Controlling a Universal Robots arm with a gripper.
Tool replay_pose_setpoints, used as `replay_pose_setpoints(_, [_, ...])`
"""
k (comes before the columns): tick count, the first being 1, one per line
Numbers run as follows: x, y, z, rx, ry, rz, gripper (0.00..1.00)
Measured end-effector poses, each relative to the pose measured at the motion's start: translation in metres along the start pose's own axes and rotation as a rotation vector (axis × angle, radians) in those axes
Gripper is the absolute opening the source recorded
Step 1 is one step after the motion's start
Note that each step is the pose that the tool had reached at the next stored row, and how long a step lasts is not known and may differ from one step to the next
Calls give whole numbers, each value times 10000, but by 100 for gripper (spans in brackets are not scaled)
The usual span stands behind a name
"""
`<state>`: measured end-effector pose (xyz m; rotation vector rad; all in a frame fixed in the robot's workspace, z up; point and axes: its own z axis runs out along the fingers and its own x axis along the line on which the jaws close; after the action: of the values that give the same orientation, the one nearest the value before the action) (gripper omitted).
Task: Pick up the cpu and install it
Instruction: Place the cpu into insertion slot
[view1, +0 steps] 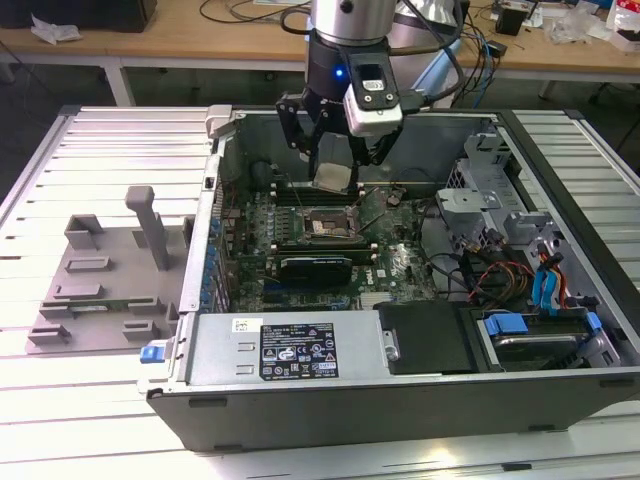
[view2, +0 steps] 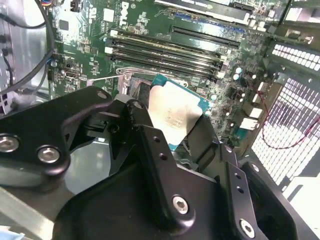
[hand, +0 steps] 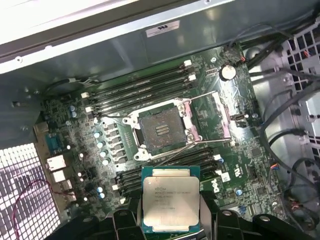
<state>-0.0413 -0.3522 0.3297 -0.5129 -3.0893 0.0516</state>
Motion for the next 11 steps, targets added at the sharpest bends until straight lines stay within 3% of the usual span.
replay_pose_setpoints(11, [0, 0, 3, 1, 34, 1056, 55])
